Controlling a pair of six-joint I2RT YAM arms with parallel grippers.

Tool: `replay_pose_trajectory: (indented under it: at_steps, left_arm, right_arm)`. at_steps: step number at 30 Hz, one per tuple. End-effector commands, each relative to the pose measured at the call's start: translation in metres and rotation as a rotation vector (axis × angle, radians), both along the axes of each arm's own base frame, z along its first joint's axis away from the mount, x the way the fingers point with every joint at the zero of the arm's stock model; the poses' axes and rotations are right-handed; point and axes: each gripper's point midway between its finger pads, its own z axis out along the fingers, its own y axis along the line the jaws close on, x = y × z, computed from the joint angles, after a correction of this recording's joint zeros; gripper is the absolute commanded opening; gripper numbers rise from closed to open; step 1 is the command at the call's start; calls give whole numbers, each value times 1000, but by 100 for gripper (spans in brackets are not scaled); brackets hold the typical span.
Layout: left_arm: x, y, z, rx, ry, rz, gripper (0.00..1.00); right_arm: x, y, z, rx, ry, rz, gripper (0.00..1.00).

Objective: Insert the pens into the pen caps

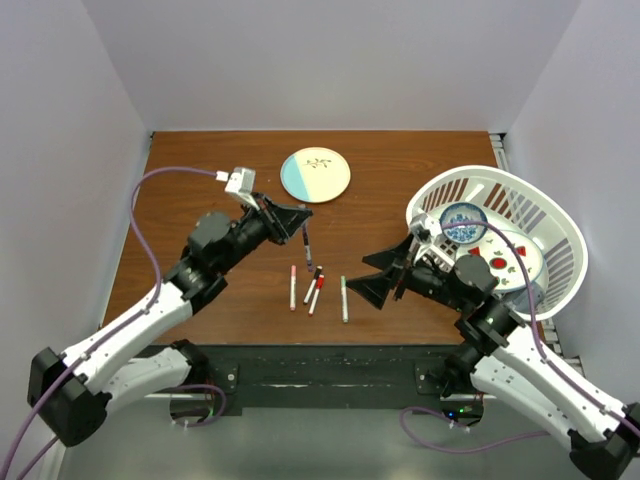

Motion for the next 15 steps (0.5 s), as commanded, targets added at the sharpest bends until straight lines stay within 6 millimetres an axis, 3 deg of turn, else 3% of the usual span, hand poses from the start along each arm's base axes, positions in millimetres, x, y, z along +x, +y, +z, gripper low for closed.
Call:
replay_pose_trajectory:
  at_steps: [1,2,10,15]
  left_arm:
    - [27,44,-119,449,286,128,0]
    - [33,47,-141,501,332,132,0]
    - [43,85,-227,698,528,282,0]
    - [41,81,-261,716,604,269,4]
  right_arm:
    - [2,-19,-7,9,36,-108,99]
    - [0,-21,-11,-5,55,-113,99]
    - [-4,-27,-3,-22,47,-116,99]
    - [-4,-27,-5,-29,61,-119,99]
